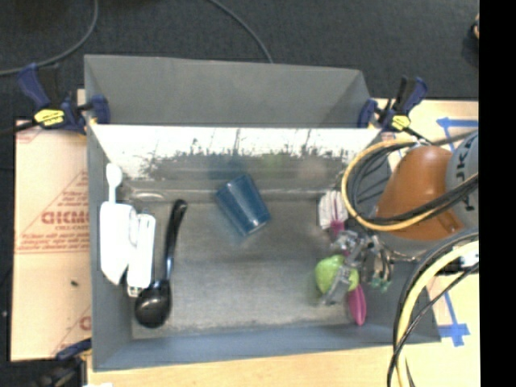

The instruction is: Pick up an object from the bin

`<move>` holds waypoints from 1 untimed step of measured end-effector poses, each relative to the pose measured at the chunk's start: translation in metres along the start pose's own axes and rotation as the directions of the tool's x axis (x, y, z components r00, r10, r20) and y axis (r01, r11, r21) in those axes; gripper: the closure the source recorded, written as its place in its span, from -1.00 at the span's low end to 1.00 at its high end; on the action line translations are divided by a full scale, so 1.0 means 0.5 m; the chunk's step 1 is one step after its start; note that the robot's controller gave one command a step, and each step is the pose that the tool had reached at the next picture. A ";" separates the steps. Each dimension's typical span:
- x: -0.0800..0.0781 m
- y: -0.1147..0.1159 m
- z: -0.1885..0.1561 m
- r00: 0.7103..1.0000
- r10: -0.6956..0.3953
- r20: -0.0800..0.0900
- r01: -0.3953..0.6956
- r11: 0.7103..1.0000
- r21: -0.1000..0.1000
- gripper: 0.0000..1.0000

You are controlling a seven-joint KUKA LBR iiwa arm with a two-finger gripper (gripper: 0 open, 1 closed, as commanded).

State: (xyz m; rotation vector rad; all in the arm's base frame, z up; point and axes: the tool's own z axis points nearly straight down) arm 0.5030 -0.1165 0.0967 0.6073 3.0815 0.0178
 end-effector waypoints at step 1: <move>0.000 -0.004 -0.040 1.000 0.000 -0.001 0.000 1.000 0.003 1.00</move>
Offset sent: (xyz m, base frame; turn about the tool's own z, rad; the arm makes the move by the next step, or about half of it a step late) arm 0.0003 0.0001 0.0116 0.0000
